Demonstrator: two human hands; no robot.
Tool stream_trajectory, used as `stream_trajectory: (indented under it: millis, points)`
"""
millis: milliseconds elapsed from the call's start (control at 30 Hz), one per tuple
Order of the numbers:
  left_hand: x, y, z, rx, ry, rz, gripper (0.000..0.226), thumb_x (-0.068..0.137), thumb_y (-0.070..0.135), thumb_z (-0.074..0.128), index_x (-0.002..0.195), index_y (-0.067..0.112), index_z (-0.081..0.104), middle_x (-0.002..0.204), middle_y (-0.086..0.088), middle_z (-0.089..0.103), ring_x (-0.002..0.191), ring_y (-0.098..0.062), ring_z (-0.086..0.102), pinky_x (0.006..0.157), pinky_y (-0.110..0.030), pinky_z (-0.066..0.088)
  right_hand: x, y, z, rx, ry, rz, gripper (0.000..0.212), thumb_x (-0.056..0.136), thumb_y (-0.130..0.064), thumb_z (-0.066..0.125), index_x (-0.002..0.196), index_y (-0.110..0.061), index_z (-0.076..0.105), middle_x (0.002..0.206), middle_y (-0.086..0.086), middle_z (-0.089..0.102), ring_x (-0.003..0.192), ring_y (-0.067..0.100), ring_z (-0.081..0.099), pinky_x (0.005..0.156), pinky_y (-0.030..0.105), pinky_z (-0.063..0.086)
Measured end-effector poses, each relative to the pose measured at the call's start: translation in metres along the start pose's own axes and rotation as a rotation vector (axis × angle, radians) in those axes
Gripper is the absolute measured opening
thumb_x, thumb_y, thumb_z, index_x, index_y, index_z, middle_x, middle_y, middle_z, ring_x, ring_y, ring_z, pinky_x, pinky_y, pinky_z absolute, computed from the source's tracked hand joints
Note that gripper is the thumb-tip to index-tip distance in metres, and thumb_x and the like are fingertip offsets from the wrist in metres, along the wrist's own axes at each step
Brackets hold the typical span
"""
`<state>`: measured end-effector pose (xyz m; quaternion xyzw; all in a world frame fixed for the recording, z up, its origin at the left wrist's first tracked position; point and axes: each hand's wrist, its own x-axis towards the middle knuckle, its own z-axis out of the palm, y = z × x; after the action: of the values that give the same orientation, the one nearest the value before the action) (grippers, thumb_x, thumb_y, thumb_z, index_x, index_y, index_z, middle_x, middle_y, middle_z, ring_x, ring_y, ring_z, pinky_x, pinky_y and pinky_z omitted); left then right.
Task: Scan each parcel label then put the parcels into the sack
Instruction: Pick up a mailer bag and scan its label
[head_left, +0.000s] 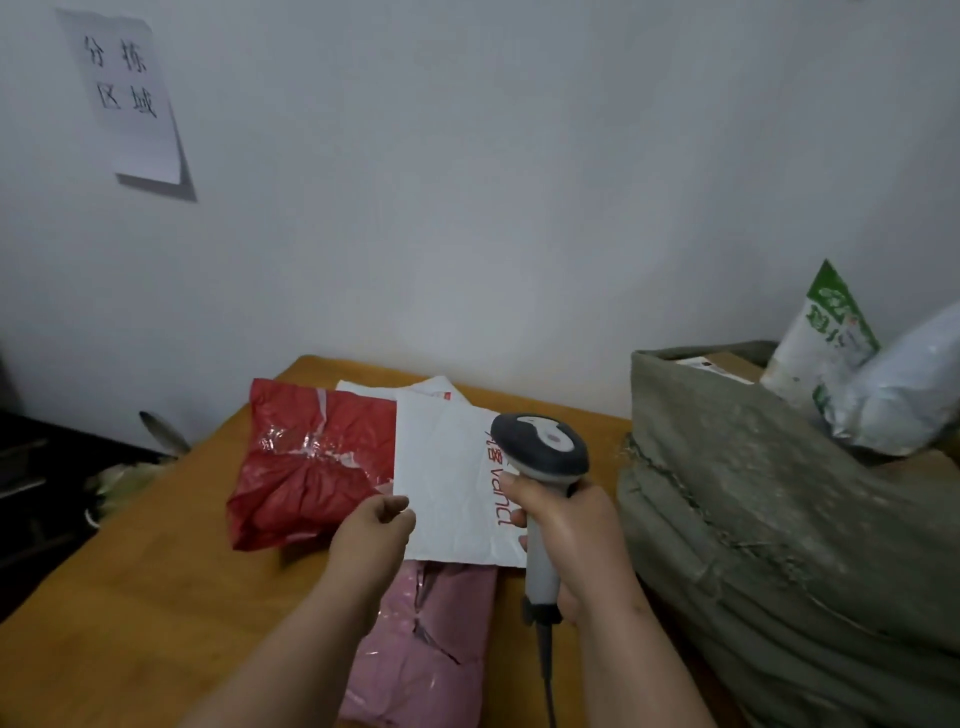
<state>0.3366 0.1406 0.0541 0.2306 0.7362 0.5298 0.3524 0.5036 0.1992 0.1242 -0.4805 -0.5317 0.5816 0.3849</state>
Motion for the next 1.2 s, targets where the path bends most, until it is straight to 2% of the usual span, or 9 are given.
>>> stream_trajectory:
  millis: [67, 233, 333, 500, 633, 733, 967, 1067, 1200]
  points:
    - [0.01, -0.011, -0.001, 0.007, -0.005, -0.031, 0.036, 0.098, 0.016, 0.058, 0.134, 0.011, 0.056, 0.12, -0.006, 0.062, 0.107, -0.022, 0.059, 0.095, -0.039, 0.048, 0.011, 0.006, 0.004, -0.016, 0.004, 0.022, 0.016, 0.08, -0.023, 0.082, 0.091, -0.025, 0.07, 0.078, -0.004, 0.073, 0.077, 0.016, 0.069, 0.064, 0.028, 0.051]
    - [0.037, -0.033, 0.012, 0.028, 0.031, -0.107, 0.04, 0.097, 0.012, 0.059, 0.137, 0.008, 0.051, 0.095, 0.008, 0.056, 0.084, -0.006, 0.053, 0.062, -0.021, 0.04, 0.045, 0.034, 0.007, -0.028, 0.0, 0.135, 0.014, 0.082, -0.024, 0.08, 0.091, -0.021, 0.071, 0.08, 0.002, 0.073, 0.071, 0.013, 0.065, 0.058, 0.024, 0.05]
    - [0.06, -0.04, 0.022, 0.045, 0.054, -0.174, 0.041, 0.096, 0.01, 0.058, 0.137, 0.006, 0.05, 0.102, 0.002, 0.058, 0.086, -0.009, 0.055, 0.062, -0.023, 0.042, 0.073, 0.05, 0.01, -0.029, -0.011, 0.195, 0.012, 0.082, -0.024, 0.08, 0.089, -0.019, 0.071, 0.073, 0.0, 0.071, 0.07, 0.013, 0.066, 0.058, 0.023, 0.049]
    - [0.096, -0.049, 0.04, 0.045, 0.11, -0.278, 0.061, 0.091, 0.005, 0.063, 0.147, 0.005, 0.039, 0.133, -0.015, 0.054, 0.105, -0.027, 0.054, 0.082, -0.037, 0.045, 0.119, 0.065, 0.015, -0.056, -0.046, 0.257, 0.011, 0.08, -0.024, 0.08, 0.085, -0.02, 0.072, 0.062, -0.007, 0.067, 0.065, 0.01, 0.064, 0.057, 0.023, 0.051]
    - [0.115, -0.058, 0.051, 0.036, 0.127, -0.312, 0.055, 0.088, 0.01, 0.071, 0.137, 0.005, 0.048, 0.113, -0.01, 0.059, 0.101, -0.029, 0.058, 0.082, -0.039, 0.047, 0.144, 0.076, 0.017, -0.064, -0.069, 0.304, 0.012, 0.081, -0.024, 0.08, 0.089, -0.02, 0.071, 0.072, -0.002, 0.069, 0.071, 0.012, 0.066, 0.06, 0.024, 0.051]
    - [0.125, -0.055, 0.056, 0.005, 0.099, -0.314, 0.039, 0.087, 0.016, 0.075, 0.121, 0.006, 0.06, 0.1, -0.005, 0.065, 0.089, -0.025, 0.063, 0.072, -0.036, 0.05, 0.154, 0.084, 0.019, -0.072, -0.08, 0.327, 0.013, 0.082, -0.023, 0.079, 0.091, -0.022, 0.07, 0.082, 0.0, 0.073, 0.078, 0.015, 0.068, 0.063, 0.025, 0.052]
    - [0.128, 0.01, 0.051, -0.242, 0.046, -0.119, 0.015, 0.093, 0.011, 0.066, 0.1, 0.023, 0.071, 0.087, -0.001, 0.077, 0.084, -0.027, 0.072, 0.071, -0.041, 0.058, 0.153, 0.077, 0.029, -0.11, -0.027, 0.282, 0.013, 0.08, -0.025, 0.08, 0.089, -0.021, 0.071, 0.075, -0.003, 0.075, 0.076, 0.018, 0.072, 0.065, 0.03, 0.054]
    - [0.121, 0.052, 0.039, -0.28, 0.02, 0.072, 0.019, 0.095, 0.012, 0.063, 0.093, 0.029, 0.072, 0.086, 0.006, 0.077, 0.075, -0.015, 0.074, 0.06, -0.028, 0.056, 0.143, 0.063, 0.033, -0.08, 0.036, 0.22, 0.017, 0.08, -0.028, 0.082, 0.092, -0.02, 0.073, 0.069, -0.006, 0.075, 0.072, 0.014, 0.072, 0.066, 0.031, 0.055]
    - [0.095, 0.087, 0.017, -0.209, -0.002, 0.378, 0.029, 0.097, 0.015, 0.061, 0.099, 0.043, 0.07, 0.095, 0.019, 0.074, 0.087, 0.003, 0.068, 0.069, -0.019, 0.051, 0.12, 0.042, 0.036, 0.022, 0.158, 0.128, 0.02, 0.079, -0.029, 0.083, 0.092, -0.019, 0.073, 0.074, -0.006, 0.077, 0.075, 0.018, 0.075, 0.076, 0.041, 0.06]
